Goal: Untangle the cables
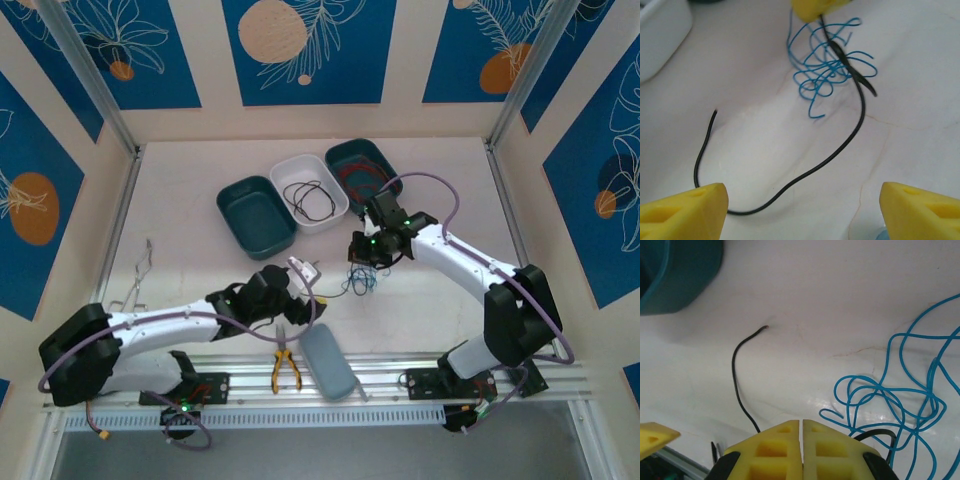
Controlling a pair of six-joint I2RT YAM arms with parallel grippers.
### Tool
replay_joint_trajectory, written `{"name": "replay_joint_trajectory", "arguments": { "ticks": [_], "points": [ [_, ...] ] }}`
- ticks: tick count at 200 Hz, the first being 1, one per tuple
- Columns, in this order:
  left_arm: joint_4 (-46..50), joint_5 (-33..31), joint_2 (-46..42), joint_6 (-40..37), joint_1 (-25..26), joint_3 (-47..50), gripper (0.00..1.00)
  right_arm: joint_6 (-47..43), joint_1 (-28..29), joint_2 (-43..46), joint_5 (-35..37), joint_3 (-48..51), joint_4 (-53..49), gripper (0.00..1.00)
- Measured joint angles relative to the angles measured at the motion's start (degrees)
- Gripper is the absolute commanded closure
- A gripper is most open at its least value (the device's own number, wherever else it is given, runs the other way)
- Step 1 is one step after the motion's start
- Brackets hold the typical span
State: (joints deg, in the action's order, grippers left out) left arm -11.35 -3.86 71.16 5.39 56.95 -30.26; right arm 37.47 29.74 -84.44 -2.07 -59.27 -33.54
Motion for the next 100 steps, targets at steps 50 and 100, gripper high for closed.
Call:
{"name": "replay_joint_trajectory", "arguments": {
  "ticks": [50, 100],
  "points": [
    [-4.07, 1.49, 11.08, -11.13, 0.68, -1.42, 0.24, 0.59, -1.07, 0.02, -2.62, 0.15, 0.26, 1.0],
    [-7.13, -0.94, 19.15, -14.51, 2.12, -6.25, 0.45, 0.59, -1.14, 0.02, -3.34, 0.15, 0.37, 1.0]
  ]
}}
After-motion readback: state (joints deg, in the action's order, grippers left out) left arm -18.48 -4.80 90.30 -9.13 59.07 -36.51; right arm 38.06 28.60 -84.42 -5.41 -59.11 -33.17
